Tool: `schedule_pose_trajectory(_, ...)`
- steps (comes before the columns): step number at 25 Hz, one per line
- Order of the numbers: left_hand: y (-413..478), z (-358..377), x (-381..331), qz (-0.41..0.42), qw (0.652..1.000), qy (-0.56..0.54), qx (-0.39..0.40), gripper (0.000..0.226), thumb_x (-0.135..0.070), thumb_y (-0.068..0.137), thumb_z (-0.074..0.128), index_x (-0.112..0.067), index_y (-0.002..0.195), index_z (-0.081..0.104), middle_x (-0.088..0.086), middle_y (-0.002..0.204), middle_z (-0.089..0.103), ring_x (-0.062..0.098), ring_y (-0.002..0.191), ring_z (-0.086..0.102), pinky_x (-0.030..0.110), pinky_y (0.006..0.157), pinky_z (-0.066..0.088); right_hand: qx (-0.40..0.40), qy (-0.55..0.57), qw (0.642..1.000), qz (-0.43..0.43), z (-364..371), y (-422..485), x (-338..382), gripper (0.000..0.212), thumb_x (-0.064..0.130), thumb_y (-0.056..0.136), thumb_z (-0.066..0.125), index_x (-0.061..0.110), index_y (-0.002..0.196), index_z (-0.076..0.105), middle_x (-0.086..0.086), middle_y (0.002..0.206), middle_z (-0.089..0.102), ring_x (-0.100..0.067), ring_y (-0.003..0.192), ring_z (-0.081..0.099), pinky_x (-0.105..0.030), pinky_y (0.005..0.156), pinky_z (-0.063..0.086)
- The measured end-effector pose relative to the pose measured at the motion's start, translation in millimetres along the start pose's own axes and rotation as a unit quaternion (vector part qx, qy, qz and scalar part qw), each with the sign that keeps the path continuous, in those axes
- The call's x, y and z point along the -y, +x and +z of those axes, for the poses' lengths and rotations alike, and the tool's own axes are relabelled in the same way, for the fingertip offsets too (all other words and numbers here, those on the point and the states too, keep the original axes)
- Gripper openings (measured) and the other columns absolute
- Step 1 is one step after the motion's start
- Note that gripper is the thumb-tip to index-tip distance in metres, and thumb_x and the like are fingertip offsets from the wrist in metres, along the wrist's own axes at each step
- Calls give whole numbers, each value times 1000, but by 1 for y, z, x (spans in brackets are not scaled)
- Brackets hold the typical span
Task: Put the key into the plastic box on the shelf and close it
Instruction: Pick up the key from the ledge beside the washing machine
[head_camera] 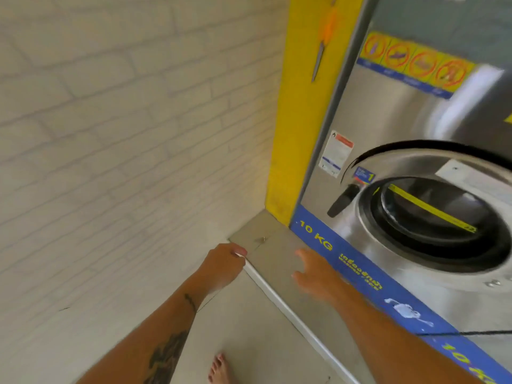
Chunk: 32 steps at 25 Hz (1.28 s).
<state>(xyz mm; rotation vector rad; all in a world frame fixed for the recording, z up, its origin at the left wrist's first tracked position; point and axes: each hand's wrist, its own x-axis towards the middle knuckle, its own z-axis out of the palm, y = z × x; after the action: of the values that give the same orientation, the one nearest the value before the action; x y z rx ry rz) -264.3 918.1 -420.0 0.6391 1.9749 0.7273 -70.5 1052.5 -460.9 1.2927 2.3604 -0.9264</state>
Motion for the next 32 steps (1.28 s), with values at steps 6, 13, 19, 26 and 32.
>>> schedule_pose_trajectory(6,156,32,42,-19,997,59,42,33,-13,86,43,-29,101,68,-1,99,71,18,87,70,32,68,59,-13,7,1000,-3,60,137,-14,58,25,95,45,14,149,25,-6,152,30,-28,137,28,-37,103,33)
schedule_pose_trajectory(13,340,105,142,-17,992,125,28,39,-20,86,39,-36,107,67,-15,94,58,-6,74,52,11,53,37,-27,-20,999,-12,174,300,-73,64,26,98,42,13,154,14,-9,162,13,-24,148,9,-38,114,22)
schedule_pose_trajectory(19,462,171,219,14,989,144,-16,41,-14,84,42,-28,114,65,-7,111,64,12,96,61,24,78,50,-35,-61,997,-12,267,399,-137,67,27,97,42,14,154,10,-9,164,6,-28,149,5,-42,118,18)
schedule_pose_trajectory(26,538,232,244,145,959,219,-109,60,-26,79,61,-28,136,41,-1,132,44,23,119,40,38,98,41,-108,-104,988,-28,317,459,-177,69,25,90,50,14,151,19,-13,163,13,-31,148,11,-47,119,17)
schedule_pose_trajectory(32,556,247,261,195,915,306,-178,27,-14,84,56,-23,109,57,1,112,49,22,100,44,33,87,40,-154,-93,983,-31,343,462,-188,69,31,88,32,15,154,17,-10,164,8,-27,151,3,-47,121,5)
